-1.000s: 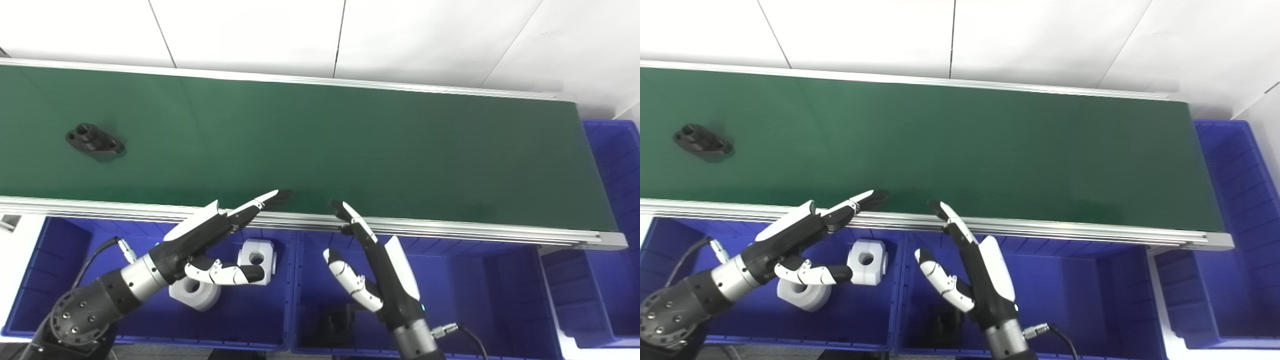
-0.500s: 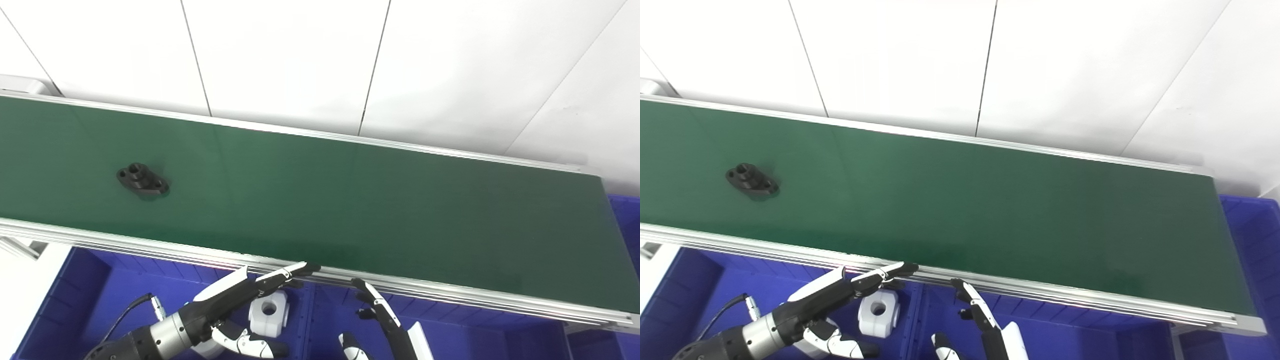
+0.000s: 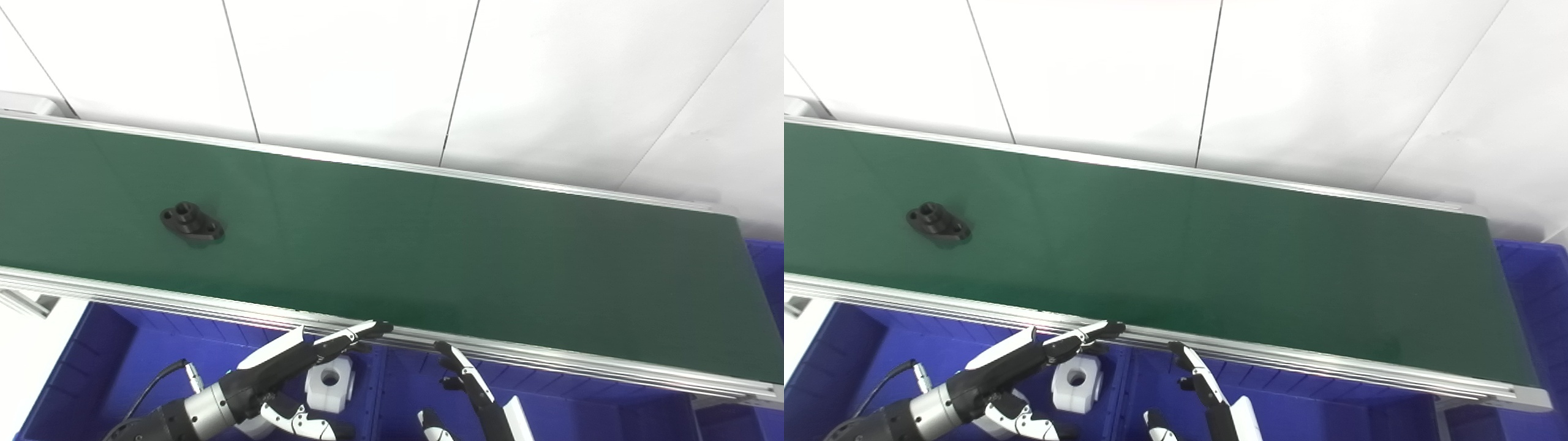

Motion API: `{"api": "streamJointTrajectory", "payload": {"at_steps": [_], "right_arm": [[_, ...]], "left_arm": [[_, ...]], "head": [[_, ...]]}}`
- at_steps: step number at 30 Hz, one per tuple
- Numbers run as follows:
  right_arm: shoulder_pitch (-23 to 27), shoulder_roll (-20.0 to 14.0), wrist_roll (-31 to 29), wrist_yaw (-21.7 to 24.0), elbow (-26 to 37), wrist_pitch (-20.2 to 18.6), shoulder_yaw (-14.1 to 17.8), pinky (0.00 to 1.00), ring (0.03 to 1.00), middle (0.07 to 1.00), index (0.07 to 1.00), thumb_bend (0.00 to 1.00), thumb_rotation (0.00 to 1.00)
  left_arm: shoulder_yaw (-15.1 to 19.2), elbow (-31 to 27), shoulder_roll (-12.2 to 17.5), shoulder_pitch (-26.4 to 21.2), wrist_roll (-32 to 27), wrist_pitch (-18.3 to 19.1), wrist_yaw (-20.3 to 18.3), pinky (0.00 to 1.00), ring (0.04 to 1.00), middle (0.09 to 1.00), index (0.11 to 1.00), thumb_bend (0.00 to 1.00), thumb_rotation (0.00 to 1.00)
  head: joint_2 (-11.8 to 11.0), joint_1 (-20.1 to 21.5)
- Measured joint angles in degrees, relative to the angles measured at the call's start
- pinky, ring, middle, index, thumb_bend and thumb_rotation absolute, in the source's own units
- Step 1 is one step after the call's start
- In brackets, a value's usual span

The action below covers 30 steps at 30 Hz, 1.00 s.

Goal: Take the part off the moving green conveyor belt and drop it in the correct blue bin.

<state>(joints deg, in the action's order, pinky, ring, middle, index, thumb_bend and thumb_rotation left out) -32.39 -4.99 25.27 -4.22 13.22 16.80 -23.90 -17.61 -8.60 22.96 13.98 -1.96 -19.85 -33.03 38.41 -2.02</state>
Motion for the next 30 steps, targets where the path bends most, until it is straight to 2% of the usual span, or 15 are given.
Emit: {"api": "streamJointTrajectory", "payload": {"at_steps": [9,11,12,16,19,20,22,23,24,26,30], "right_arm": [[0.00,0.02,0.17,-0.03,-0.72,0.20,0.22,0.77,0.863,0.908,0.889,0.27,0.55],[0.00,0.19,0.70,-0.49,-0.72,0.21,0.63,0.74,0.833,0.876,0.864,0.29,0.50],[0.00,0.47,1.08,-1.16,-0.70,0.25,1.05,0.72,0.812,0.849,0.840,0.29,0.44],[1.54,2.11,2.63,-3.78,-0.41,0.56,3.68,0.70,0.784,0.817,0.799,0.29,0.40],[5.21,2.22,2.70,-4.24,1.29,1.06,5.71,0.67,0.753,0.782,0.768,0.31,0.48],[6.72,2.23,2.71,-4.11,2.52,1.04,6.49,0.66,0.743,0.774,0.764,0.35,0.49],[10.47,2.05,3.72,-3.62,5.08,0.67,8.29,0.65,0.734,0.767,0.761,0.38,0.49],[12.50,1.81,4.62,-3.05,6.35,-0.17,9.16,0.65,0.735,0.766,0.761,0.46,0.44],[14.36,1.57,5.28,-1.99,7.51,-1.44,9.89,0.65,0.736,0.765,0.761,0.48,0.42],[18.85,0.65,6.54,0.73,9.10,-4.42,11.18,0.65,0.727,0.751,0.748,0.57,0.32],[29.12,-1.33,9.37,7.65,11.81,-12.71,13.50,0.63,0.696,0.720,0.723,0.69,0.27]], "left_arm": [[-0.04,0.04,0.00,-0.03,0.14,-0.02,0.50,0.89,0.967,0.992,0.955,0.42,0.34],[-0.10,0.03,0.00,-0.06,0.14,-0.02,0.51,0.89,0.968,0.992,0.956,0.42,0.34],[-0.15,0.04,0.00,-0.10,0.14,-0.02,0.52,0.89,0.970,0.992,0.955,0.41,0.34],[-0.23,0.17,-0.03,-0.33,0.14,-0.01,0.53,0.90,0.970,0.992,0.954,0.41,0.34],[-0.42,0.53,-0.19,-1.04,0.14,-0.02,0.54,0.90,0.968,0.990,0.951,0.41,0.35],[-0.42,0.71,-0.27,-1.20,0.13,-0.02,0.60,0.90,0.968,0.989,0.950,0.41,0.35],[-0.52,1.13,-0.44,-1.28,0.13,-0.02,0.64,0.90,0.968,0.989,0.950,0.41,0.34],[-0.62,1.25,-0.55,-1.29,0.14,-0.02,0.64,0.90,0.967,0.989,0.951,0.41,0.35],[-0.69,1.28,-0.73,-1.28,0.15,-0.02,0.64,0.90,0.967,0.989,0.951,0.41,0.35],[-0.88,1.29,-1.05,-1.33,0.18,-0.02,0.63,0.91,0.967,0.990,0.951,0.40,0.35],[-1.09,1.38,-1.38,-1.62,0.18,-0.02,0.57,0.90,0.964,0.989,0.950,0.40,0.35]], "head": [[0.35,0.79],[0.26,0.70],[0.26,0.70],[0.26,0.79],[0.00,1.05],[0.00,1.06],[-0.09,1.23],[-0.26,1.49],[-0.26,1.50],[-0.35,1.67],[-0.26,1.93]]}}
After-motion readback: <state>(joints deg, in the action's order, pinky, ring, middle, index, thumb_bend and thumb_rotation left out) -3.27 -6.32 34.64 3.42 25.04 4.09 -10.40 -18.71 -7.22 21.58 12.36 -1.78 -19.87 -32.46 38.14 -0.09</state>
